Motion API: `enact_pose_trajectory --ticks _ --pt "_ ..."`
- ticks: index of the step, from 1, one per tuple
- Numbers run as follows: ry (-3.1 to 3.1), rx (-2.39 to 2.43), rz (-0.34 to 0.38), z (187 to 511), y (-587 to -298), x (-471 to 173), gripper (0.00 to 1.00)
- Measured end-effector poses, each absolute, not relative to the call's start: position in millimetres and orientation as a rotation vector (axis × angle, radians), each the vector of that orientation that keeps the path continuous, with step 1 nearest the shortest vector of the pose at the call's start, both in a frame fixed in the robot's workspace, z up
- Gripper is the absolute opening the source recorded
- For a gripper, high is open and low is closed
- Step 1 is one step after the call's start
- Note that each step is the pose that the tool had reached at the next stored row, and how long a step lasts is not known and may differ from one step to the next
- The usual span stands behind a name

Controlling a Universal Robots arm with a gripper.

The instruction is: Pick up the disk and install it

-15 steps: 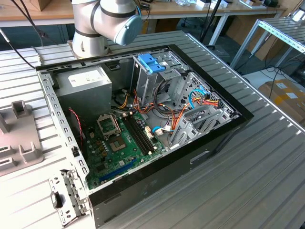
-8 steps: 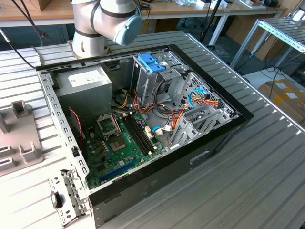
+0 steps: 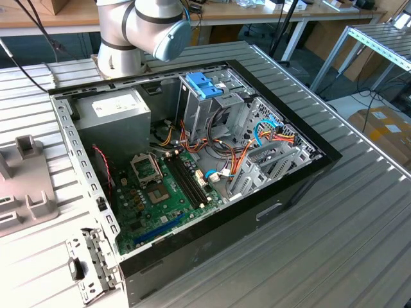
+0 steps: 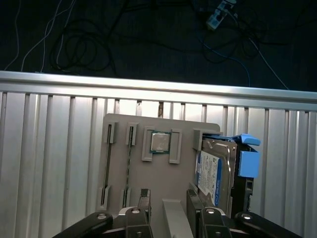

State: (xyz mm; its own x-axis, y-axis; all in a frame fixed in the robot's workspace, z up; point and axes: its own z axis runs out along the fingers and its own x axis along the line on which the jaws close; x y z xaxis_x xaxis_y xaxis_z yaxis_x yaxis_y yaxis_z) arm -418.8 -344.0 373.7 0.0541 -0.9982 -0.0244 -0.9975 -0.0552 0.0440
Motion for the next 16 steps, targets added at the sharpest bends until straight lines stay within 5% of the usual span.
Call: enact_pose_trajectory --ticks 16 --pt "-2.149 2.27 -0.075 370.4 -341.1 -418.8 0.42"
